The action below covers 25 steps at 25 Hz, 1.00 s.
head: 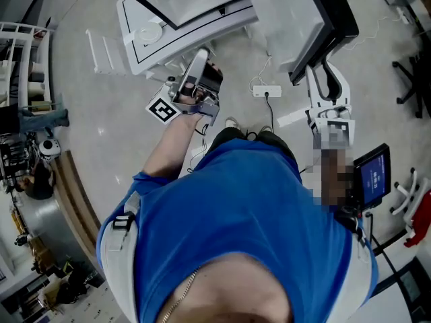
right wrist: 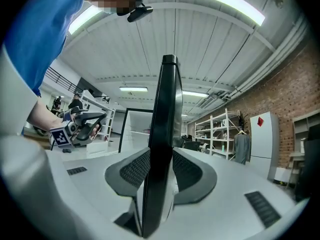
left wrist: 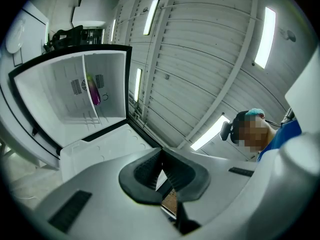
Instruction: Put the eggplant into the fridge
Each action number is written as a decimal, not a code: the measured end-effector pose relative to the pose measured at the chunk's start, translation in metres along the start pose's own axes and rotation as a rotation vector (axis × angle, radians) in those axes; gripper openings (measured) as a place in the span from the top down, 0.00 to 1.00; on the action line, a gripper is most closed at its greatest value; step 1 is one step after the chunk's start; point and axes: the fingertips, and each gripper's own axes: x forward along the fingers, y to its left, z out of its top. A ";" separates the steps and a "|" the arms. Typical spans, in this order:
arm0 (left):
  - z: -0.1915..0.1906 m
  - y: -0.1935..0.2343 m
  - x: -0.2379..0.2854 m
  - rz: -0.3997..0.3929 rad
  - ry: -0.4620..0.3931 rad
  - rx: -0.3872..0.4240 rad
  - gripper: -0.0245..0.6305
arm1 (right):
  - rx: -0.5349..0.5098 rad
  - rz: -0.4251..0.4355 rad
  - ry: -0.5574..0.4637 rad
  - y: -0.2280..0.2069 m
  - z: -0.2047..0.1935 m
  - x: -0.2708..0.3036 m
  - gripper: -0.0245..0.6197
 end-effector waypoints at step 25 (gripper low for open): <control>0.094 0.012 -0.083 0.079 -0.017 0.062 0.95 | -0.013 0.080 0.000 0.135 0.024 0.060 0.72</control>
